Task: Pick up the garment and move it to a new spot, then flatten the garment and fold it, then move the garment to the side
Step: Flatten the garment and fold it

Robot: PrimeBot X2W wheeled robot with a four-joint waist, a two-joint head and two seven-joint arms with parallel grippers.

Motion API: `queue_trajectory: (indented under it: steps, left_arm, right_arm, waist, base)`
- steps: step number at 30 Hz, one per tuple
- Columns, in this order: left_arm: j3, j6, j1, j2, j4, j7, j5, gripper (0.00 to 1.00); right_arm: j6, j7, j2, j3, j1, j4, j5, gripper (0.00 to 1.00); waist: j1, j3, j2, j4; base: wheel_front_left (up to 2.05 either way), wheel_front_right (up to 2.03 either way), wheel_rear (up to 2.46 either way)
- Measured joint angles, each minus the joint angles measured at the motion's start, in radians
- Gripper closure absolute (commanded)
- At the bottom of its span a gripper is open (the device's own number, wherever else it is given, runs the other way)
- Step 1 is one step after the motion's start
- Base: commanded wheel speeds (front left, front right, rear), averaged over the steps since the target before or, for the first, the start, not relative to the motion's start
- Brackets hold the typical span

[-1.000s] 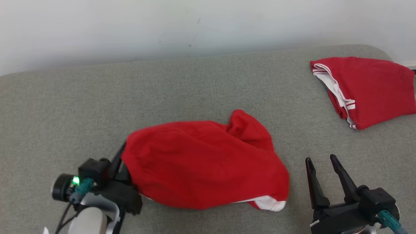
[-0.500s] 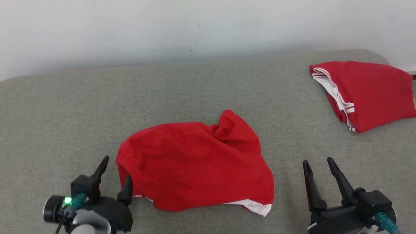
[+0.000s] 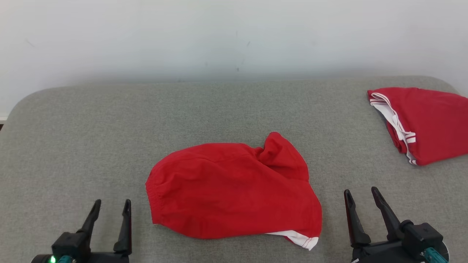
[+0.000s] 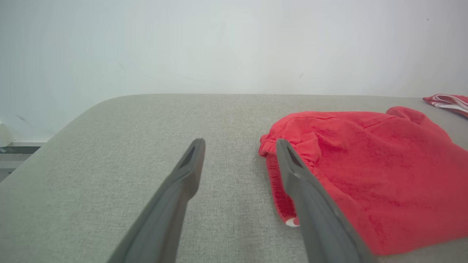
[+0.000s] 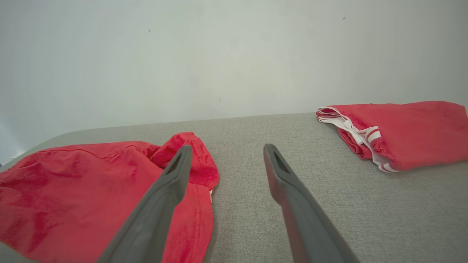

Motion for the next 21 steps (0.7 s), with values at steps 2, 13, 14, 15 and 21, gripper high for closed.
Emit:
queue_trajectory:
  steps: [2,13,14,15,21]
  left_arm:
    - [0.016,0.003,0.017,-0.006,-0.046,0.000,0.001,0.00]
    - [0.035,0.020,0.101,-0.050,-0.234,0.000,0.023,0.00]
    - [0.037,0.020,0.103,-0.052,-0.238,0.000,0.023,0.00]
    - [0.040,0.020,0.103,-0.053,-0.239,0.000,0.023,0.00]
    - [0.036,0.019,0.122,-0.059,-0.245,0.000,0.025,0.00]
  right_arm:
    - [0.000,0.000,-0.001,0.001,0.005,-0.001,0.000,0.00]
    - [0.000,-0.001,-0.009,0.012,0.047,0.001,0.003,0.00]
    - [0.000,-0.001,-0.010,0.018,0.052,0.005,0.007,0.00]
    - [0.000,-0.001,-0.011,0.027,0.056,0.013,0.011,0.00]
    - [0.000,-0.001,-0.017,0.087,0.067,0.062,0.039,0.00]
  waist:
    - [0.0000,-0.007,0.0000,0.007]
    - [0.0000,-0.014,0.0000,0.020]
    - [0.0000,-0.012,0.0000,0.021]
    - [0.0000,-0.010,0.0000,0.021]
    - [0.0000,-0.003,0.0000,0.022]
  base:
    - [0.00,0.00,0.00]
    - [0.00,0.00,0.00]
    - [0.00,0.00,0.00]
    - [0.00,0.00,0.00]
    - [0.00,0.00,0.00]
